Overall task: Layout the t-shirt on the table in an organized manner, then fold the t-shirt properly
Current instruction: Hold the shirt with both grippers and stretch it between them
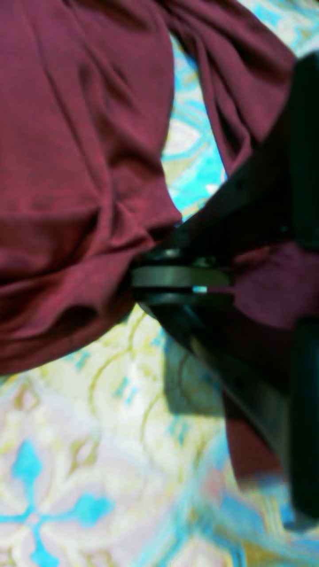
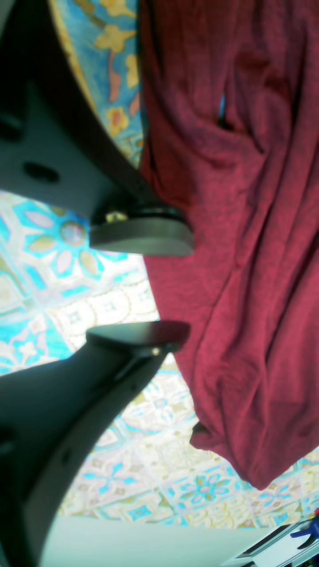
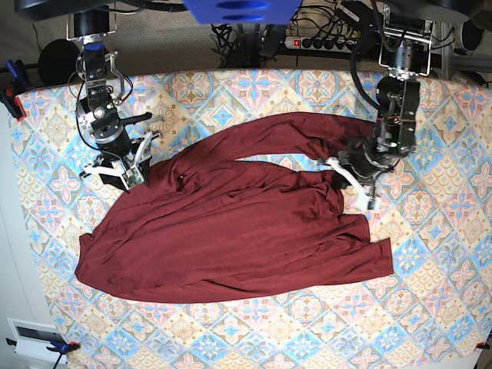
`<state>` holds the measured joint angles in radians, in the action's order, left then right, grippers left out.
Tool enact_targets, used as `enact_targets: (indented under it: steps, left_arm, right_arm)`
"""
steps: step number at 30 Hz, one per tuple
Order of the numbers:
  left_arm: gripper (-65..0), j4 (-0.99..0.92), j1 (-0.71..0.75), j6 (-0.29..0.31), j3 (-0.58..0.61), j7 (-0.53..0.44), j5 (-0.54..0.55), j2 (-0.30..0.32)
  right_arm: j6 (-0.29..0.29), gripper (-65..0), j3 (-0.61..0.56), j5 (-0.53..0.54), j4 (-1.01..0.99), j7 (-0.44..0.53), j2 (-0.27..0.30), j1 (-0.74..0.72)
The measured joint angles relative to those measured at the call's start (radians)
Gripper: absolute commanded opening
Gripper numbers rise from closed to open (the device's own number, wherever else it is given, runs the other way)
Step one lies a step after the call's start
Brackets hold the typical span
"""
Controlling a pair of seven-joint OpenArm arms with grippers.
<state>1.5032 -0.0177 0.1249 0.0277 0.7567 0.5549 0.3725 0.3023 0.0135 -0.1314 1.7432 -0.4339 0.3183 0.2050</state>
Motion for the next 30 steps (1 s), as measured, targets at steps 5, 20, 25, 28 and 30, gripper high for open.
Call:
enact_targets:
  steps: [5,20,25,28,30]
  left_arm:
    - [-65.0,0.039,-0.019,-0.014,-0.197,0.085,0.005,0.051]
    - [-65.0,0.071,-0.008,-0.005,-0.279,0.149,0.151,0.145]
    - [-65.0,0.071,-0.008,-0.006,-0.276,0.15,0.149,0.145]
    - [-65.0,0.071,-0.008,-0.005,-0.276,0.15,0.151,0.142]
    - [-65.0,0.071,-0.005,-0.005,-0.276,0.146,0.149,0.144]
  right_arm:
    - [0.086,-41.8,0.0,0.046,0.058,-0.057,-0.034,0.072]
    - [0.071,-41.5,0.073,0.434,0.062,-0.243,-0.033,-0.085]
    - [0.075,-41.5,0.074,0.424,-0.059,-0.304,-0.038,-0.116]
    - [0.071,-41.2,0.076,0.43,-0.122,-0.275,-0.034,-0.185]
    - [0.072,-39.3,0.076,0.433,-0.16,-0.267,-0.037,-0.217]
